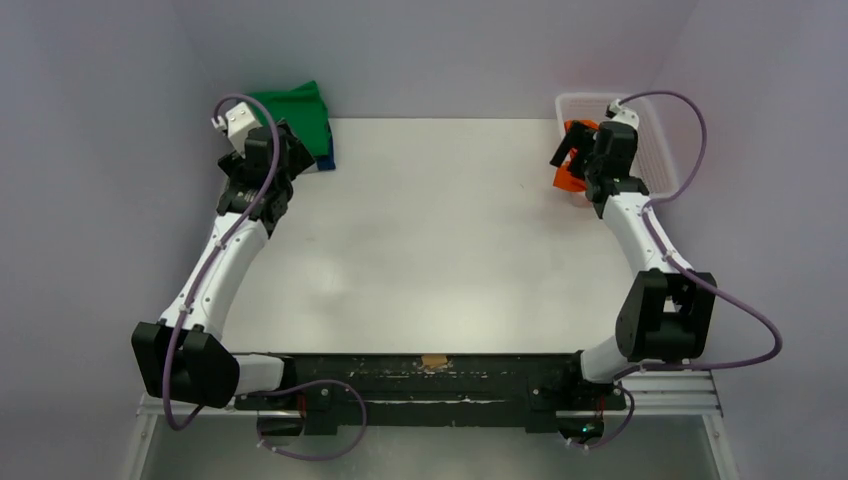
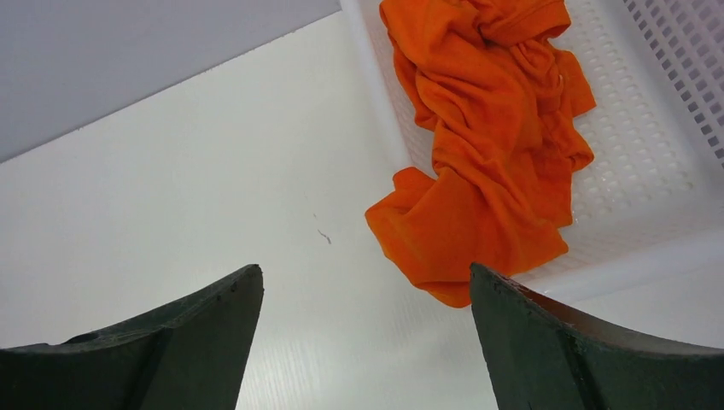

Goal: Fold and stack the t-shirts
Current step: Grab crumpled tshirt from bin with the right arm, then move the tshirt to the center of the board

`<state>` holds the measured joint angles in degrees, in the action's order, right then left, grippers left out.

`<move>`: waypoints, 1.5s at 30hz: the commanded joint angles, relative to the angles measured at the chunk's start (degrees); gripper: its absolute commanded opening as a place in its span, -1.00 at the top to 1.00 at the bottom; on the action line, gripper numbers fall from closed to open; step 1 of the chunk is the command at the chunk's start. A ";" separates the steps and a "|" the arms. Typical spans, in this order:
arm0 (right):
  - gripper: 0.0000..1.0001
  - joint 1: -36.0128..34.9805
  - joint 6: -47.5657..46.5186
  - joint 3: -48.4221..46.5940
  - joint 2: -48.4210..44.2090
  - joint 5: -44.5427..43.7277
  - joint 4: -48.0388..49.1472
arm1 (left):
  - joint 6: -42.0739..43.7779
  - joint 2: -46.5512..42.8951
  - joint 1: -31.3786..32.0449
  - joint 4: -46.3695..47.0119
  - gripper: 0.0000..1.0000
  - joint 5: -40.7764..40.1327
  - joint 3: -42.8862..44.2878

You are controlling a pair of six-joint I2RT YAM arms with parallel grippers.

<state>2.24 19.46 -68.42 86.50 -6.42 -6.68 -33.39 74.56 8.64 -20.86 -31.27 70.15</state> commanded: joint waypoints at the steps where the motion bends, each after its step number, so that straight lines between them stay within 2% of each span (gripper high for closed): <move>1: -0.79 -0.13 2.37 -7.75 0.88 -0.45 -3.25 | -0.52 -0.83 -0.34 1.78 -1.00 1.26 -0.12; 6: -0.79 1.03 5.24 -22.80 12.27 -9.04 -12.55 | -1.10 1.05 -0.56 3.57 -1.00 5.00 0.24; 8: -0.79 3.38 6.86 -33.39 20.35 -7.55 -17.98 | -1.18 2.42 -0.56 3.04 -1.00 6.52 1.30; 14: -0.78 6.95 9.89 -53.77 39.73 -5.06 -26.55 | -1.75 4.91 -0.57 1.96 -1.00 9.60 3.11; 18: -0.74 8.18 10.93 -58.63 47.52 -3.61 -25.67 | -2.60 5.52 -0.61 1.24 -1.00 11.75 3.02; 22: -0.50 9.04 11.38 -58.61 52.04 2.71 -22.20 | -3.44 5.61 -0.57 -0.48 -1.00 13.63 2.87; 23: -0.38 9.11 10.75 -58.70 52.31 4.45 -21.43 | -3.44 5.53 -0.58 -0.91 -1.00 14.13 2.76; 24: -0.13 9.12 9.99 -58.65 52.37 5.80 -20.43 | -3.60 5.20 -0.56 -1.27 -1.00 14.64 2.60; 26: 0.62 9.10 9.23 -59.23 50.90 6.16 -19.88 | -3.70 4.23 -0.56 -1.69 -1.00 15.59 1.89; 28: 1.00 9.13 9.48 -57.95 47.30 6.23 -18.83 | -3.91 2.68 -0.56 -1.72 -1.00 16.25 0.74; 31: 1.00 9.06 8.85 -51.58 38.32 6.16 -14.13 | -4.14 -0.25 -0.48 -1.19 -1.00 17.50 -1.91; 35: 1.00 7.64 7.28 -48.37 28.19 13.42 -11.67 | -4.07 -4.76 -0.35 -1.06 -1.00 19.81 -5.57; 39: 1.00 2.71 1.96 -53.54 22.68 23.45 -16.97 | -3.89 -9.14 -0.29 -1.64 -1.00 20.52 -8.78; 42: 1.00 -3.79 -3.37 -58.99 20.07 28.08 -23.30 | -3.39 -12.15 -0.29 -2.34 -1.00 20.23 -10.50; 45: 1.00 -9.54 -6.69 -60.54 17.38 34.14 -25.41 | -3.00 -14.81 -0.29 -2.82 -1.00 18.95 -12.20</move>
<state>0.16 19.99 -125.75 107.77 14.87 -27.00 -36.84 63.16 8.38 -23.59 -11.94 59.72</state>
